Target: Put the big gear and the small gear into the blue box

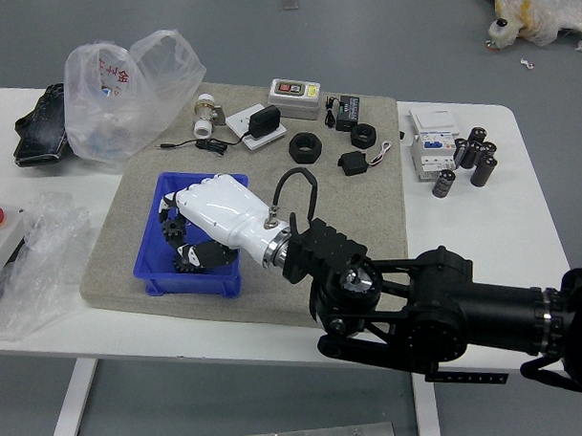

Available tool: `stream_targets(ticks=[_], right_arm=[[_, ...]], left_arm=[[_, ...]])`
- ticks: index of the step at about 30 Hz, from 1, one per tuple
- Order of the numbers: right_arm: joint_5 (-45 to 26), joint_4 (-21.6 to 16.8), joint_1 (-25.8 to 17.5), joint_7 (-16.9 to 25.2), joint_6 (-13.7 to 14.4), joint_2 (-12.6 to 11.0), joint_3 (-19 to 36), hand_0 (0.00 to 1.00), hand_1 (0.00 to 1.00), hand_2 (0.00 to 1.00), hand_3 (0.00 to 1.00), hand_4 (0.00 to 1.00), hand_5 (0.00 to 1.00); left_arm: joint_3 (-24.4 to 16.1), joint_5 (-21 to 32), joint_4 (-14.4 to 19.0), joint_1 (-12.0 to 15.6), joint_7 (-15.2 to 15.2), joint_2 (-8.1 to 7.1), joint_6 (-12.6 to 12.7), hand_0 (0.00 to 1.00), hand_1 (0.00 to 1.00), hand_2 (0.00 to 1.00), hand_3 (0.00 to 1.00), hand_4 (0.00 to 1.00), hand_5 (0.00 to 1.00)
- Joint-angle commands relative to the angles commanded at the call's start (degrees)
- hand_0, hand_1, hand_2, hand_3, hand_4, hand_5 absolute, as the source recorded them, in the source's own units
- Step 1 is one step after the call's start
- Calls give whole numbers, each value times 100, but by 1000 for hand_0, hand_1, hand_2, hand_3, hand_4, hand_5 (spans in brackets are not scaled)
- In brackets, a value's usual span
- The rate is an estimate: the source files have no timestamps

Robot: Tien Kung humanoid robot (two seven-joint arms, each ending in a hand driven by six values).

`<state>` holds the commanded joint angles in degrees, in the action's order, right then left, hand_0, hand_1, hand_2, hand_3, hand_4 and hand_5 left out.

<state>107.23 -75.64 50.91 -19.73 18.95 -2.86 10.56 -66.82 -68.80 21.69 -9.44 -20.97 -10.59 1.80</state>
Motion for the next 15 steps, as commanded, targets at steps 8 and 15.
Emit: stream_targets(ticks=[8,15], right_arm=[[-76,270,66,62,60,91,-153,291,432,341,506,523,2],[-98,470,178,76,62,191,-333,291,431,339,504,527,4]], left_arm=[[39,79,-3,-8,27,-43,40,622,576,562,628,699,496],[38,92,0,9,15,-26,42,622,576,562,629,699,496]])
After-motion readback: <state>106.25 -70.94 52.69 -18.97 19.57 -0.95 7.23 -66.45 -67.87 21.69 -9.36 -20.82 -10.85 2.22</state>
